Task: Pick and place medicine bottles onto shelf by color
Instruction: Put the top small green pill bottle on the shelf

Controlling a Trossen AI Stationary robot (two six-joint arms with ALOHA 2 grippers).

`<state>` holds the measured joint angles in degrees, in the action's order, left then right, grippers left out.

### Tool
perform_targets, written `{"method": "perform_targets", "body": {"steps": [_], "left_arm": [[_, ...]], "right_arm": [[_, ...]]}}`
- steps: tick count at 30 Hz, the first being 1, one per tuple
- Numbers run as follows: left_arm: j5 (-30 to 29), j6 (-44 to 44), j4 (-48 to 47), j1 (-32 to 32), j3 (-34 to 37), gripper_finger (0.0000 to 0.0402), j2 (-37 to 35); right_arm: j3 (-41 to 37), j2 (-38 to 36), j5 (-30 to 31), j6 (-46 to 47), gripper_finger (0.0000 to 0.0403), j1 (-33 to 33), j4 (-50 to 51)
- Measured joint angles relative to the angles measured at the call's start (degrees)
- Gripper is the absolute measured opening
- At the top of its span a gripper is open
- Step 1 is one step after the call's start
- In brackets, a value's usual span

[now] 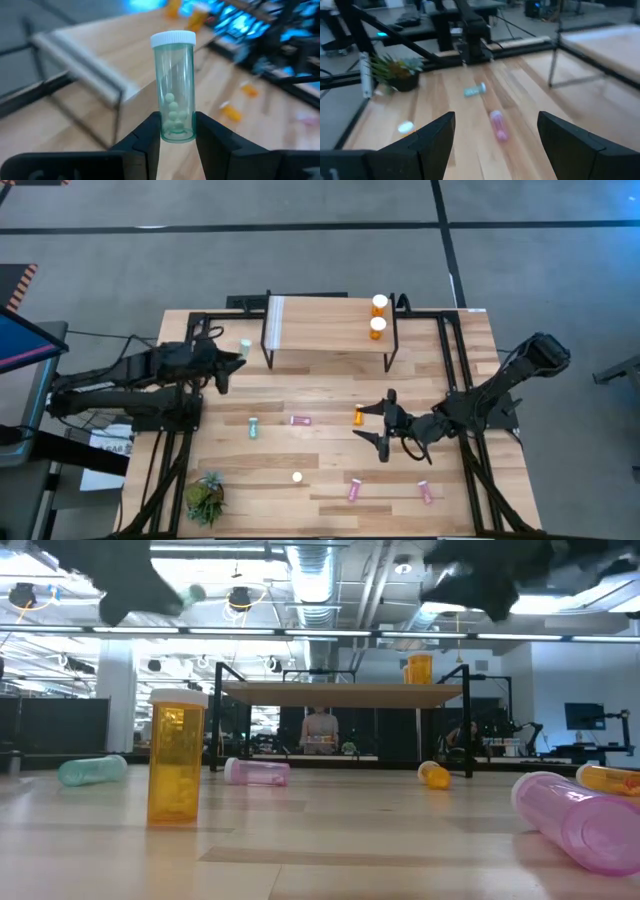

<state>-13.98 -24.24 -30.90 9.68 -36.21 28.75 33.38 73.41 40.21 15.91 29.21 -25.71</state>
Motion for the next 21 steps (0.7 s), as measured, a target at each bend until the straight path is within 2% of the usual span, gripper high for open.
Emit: {"method": "perform_targets", "body": {"steps": [4,10,14,21], "left_arm": [[0.0,4.1,10.5,-4.7,2.6,0.0095,0.1],[-0.1,10.7,28.1,-10.1,8.2,0.0096,3.2],[-0.2,14.2,38.0,-12.6,10.6,0.0096,6.6],[0.2,18.3,51.9,-15.6,11.1,0.0096,16.5]], "right_arm": [[6.9,0.0,-4.5,-3.8,0.0306,-2.8,6.3],[21.5,0.0,-10.1,-4.0,0.0306,-6.9,28.3],[30.1,0.0,-13.1,-4.2,0.0306,-9.2,38.8],[38.9,0.0,-19.0,-5.8,0.0306,-13.2,44.1]]}}
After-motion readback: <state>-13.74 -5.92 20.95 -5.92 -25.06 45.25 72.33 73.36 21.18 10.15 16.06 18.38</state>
